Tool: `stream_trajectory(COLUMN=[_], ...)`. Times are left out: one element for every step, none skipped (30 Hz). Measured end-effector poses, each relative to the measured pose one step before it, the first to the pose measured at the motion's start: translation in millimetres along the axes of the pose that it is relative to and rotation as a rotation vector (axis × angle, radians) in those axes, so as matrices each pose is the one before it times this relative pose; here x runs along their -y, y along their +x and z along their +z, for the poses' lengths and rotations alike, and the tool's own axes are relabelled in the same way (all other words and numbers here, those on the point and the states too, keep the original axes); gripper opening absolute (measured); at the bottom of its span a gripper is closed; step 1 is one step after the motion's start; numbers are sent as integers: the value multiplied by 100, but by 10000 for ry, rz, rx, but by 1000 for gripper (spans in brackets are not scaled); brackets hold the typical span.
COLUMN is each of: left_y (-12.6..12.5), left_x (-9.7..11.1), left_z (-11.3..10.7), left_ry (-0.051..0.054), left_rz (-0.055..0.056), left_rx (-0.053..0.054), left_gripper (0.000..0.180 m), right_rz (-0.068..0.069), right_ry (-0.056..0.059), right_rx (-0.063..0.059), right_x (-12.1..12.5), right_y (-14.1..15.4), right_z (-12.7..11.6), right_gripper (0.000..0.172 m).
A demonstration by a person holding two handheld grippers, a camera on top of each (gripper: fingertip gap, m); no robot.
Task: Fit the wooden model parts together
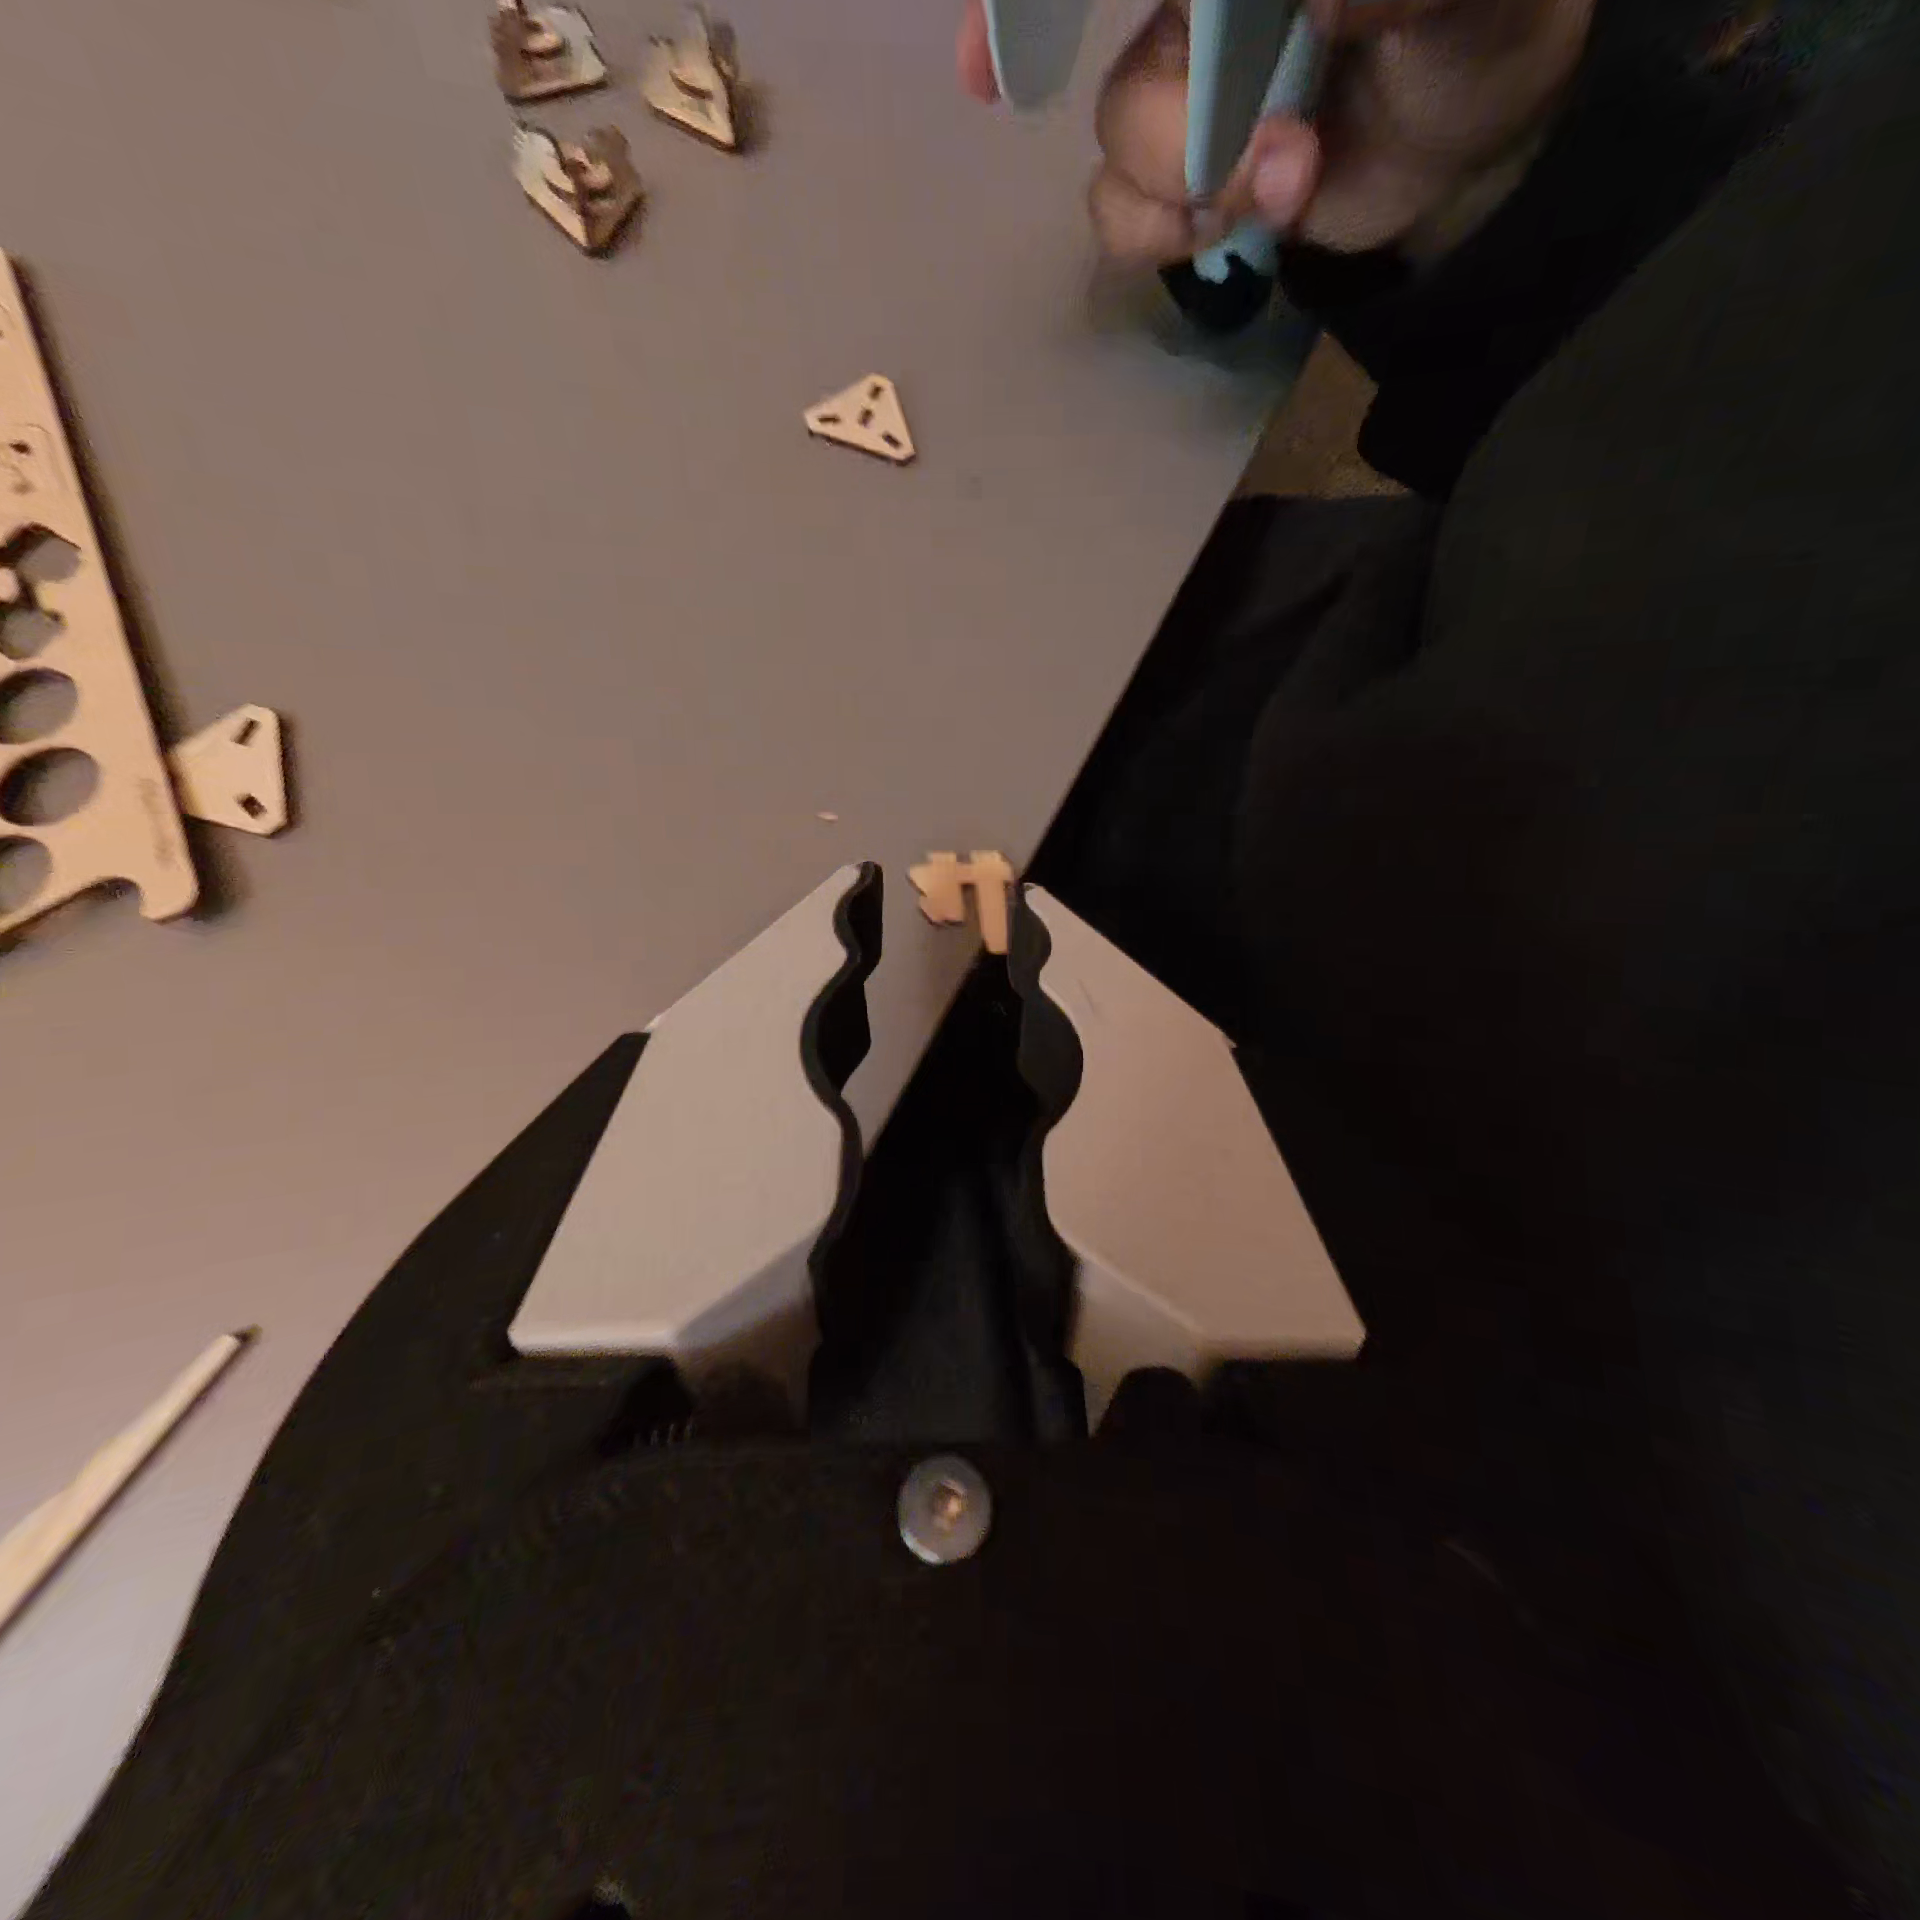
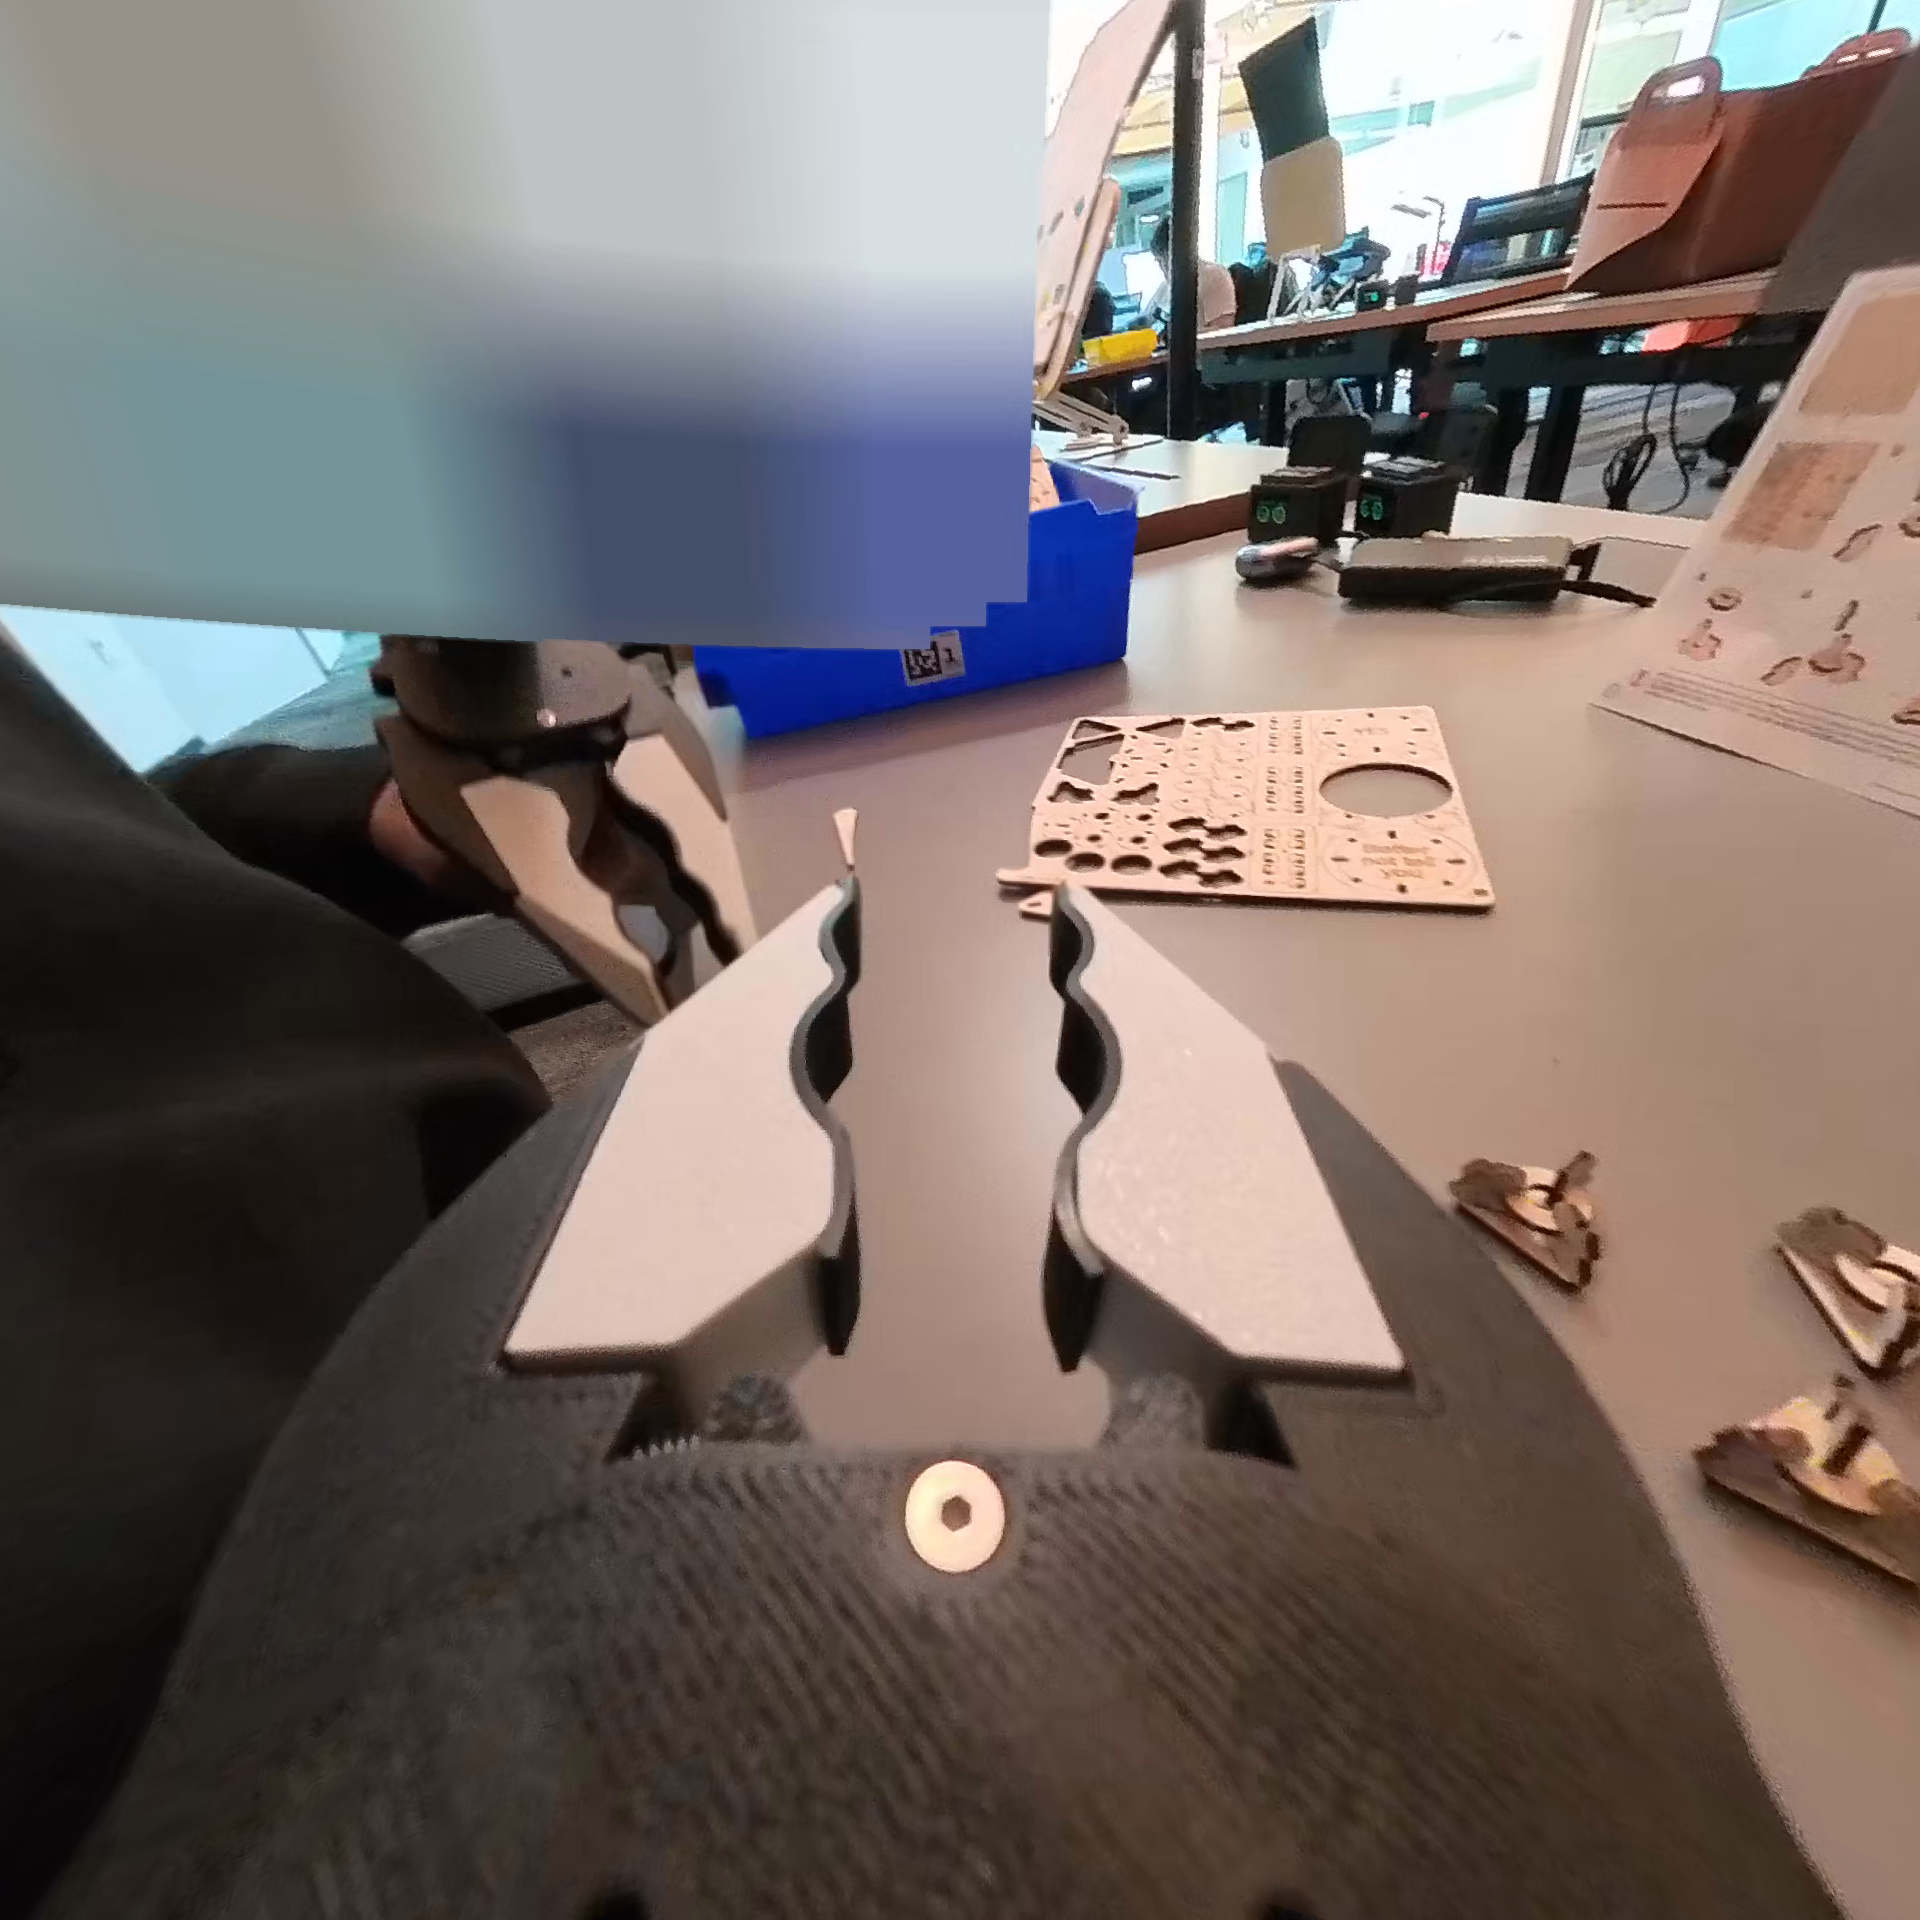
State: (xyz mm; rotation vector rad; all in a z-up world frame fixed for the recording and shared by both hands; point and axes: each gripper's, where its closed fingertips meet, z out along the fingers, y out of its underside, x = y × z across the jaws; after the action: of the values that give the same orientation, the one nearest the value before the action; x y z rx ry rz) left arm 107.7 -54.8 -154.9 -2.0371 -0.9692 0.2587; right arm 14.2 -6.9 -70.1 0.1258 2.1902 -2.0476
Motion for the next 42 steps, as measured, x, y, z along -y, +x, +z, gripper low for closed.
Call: stream_trajectory(left_y=[535, 484, 401, 258, 97, -195, -425, -346, -171, 39, 164, 123, 167, -6, -32, -8, -12, 5, -31, -18, 135, 219, 188, 182, 172, 86, 83, 7, -30, -86, -24, -10, -136, -140, -135, -151, -143, -180, -211, -355, -384, -221], left_x=[-316, -187, -197, -343, -419, -423, -304, -175, -95, 124, 156, 117, 213, 425, 566, 702, 785, 844, 849, 827, 792, 730, 607, 461, 311, 232, 151, 102, 85, 59, 55, 16, -55, -40, -63, 104, 236, 354, 374, 406, 388, 355], left_z=[32, 93, 197, 307, 330, 317, 288, 261, 246, 123, 50, 25, -72, -193, -275, -342, -338, -322, -240, -166, -96, -29, 30, 95, 132, 165, 184, 184, 182, 195, 203, 213, 236, 222, 183, 153, 91, 48, 38, 54, 88, 146], left_ry=[63, 73, -9, -154, -241, -255, -177, -82, -33, 82, 93, 49, 96, 225, 302, 333, 330, 313, 277, 236, 215, 200, 164, 124, 78, 68, 49, 28, 16, 0, -11, -44, -90, -85, -76, 29, 124, 191, 190, 213, 232, 244], left_rz=[40, 57, 144, 238, 327, 368, 365, 298, 219, 190, 132, 119, 123, 55, -27, -105, -146, -124, -105, -111, -130, -153, -192, -203, -222, -232, -214, -197, -175, -162, -129, -108, -75, -8, 38, 1, -32, -41, -75, -127, -175, -245], left_rx=[13, -11, 11, 100, 201, 408, 562, 495, 359, 216, 101, 85, 29, 94, 63, 0, -29, -45, -16, -41, -136, -204, -185, -204, -212, -177, -176, -146, -127, -100, -137, -144, -49, -19, -17, -1, -25, -39, -59, -12, -34, -165], left_gripper=[23, 22, 21, 21, 21, 21, 18, 12, 8, 5, 3, 3, 3, 3, 3, 3, 3, 3, 2, 2, 2, 2, 2, 2, 2, 2, 2, 2, 2, 2, 2, 2, 3, 3, 3, 3, 4, 4, 4, 10, 19, 28], right_rz=[-34, -105, -166, -210, -243, -269, -284, -287, -277, -263, -253, -244, -232, -221, -215, -215, -228, -260, -308, -355, -409, -494, -592, -649, -630, -581, -538, -494, -450, -363, -252, -161, -114, -103, -105, -82, 80, 326, 521, 679, 842, 1011], right_ry=[45, 34, 10, -20, -38, -32, -1, 43, 82, 96, 92, 74, 40, 3, -43, -111, -195, -286, -363, -400, -402, -383, -342, -247, -109, 15, 85, 85, 21, -82, -201, -263, -215, -155, -186, -166, -68, -35, 17, 135, 276, 368], right_rx=[46, 5, -25, -36, -37, -50, -76, -90, -96, -108, -125, -135, -136, -131, -125, -108, -65, 37, 205, 315, 221, -29, -243, -321, -332, -303, -247, -239, -251, -219, -67, 30, -34, -89, -154, -87, 79, 97, 67, 14, -7, 56], right_x=[262, 273, 253, 255, 275, 334, 431, 540, 615, 646, 634, 559, 462, 326, 185, -12, -202, -450, -685, -851, -964, -1006, -961, -801, -534, -266, -95, -53, -127, -286, -483, -579, -495, -409, -450, -394, -186, -74, 2, 146, 309, 420], right_y=[-420, -416, -421, -434, -477, -497, -494, -482, -477, -454, -412, -382, -371, -356, -345, -328, -381, -533, -816, -1025, -913, -554, -216, -112, -86, -98, -127, -52, 39, 66, -106, -210, -89, 19, 202, 193, 17, 88, 259, 420, 532, 488], right_z=[-39, -22, -25, -26, -51, -91, -135, -182, -230, -263, -279, -304, -302, -282, -241, -183, -97, 28, 172, 320, 428, 478, 427, 324, 224, 137, 71, 63, 81, 149, 228, 282, 284, 228, 170, 140, 105, 115, 85, 9, -81, -134], right_gripper=[35, 35, 35, 35, 35, 35, 35, 35, 34, 34, 34, 33, 33, 32, 32, 32, 32, 31, 31, 31, 32, 33, 32, 31, 30, 30, 29, 27, 25, 23, 20, 20, 23, 23, 19, 5, 4, 1, 1, 1, 1, 1])
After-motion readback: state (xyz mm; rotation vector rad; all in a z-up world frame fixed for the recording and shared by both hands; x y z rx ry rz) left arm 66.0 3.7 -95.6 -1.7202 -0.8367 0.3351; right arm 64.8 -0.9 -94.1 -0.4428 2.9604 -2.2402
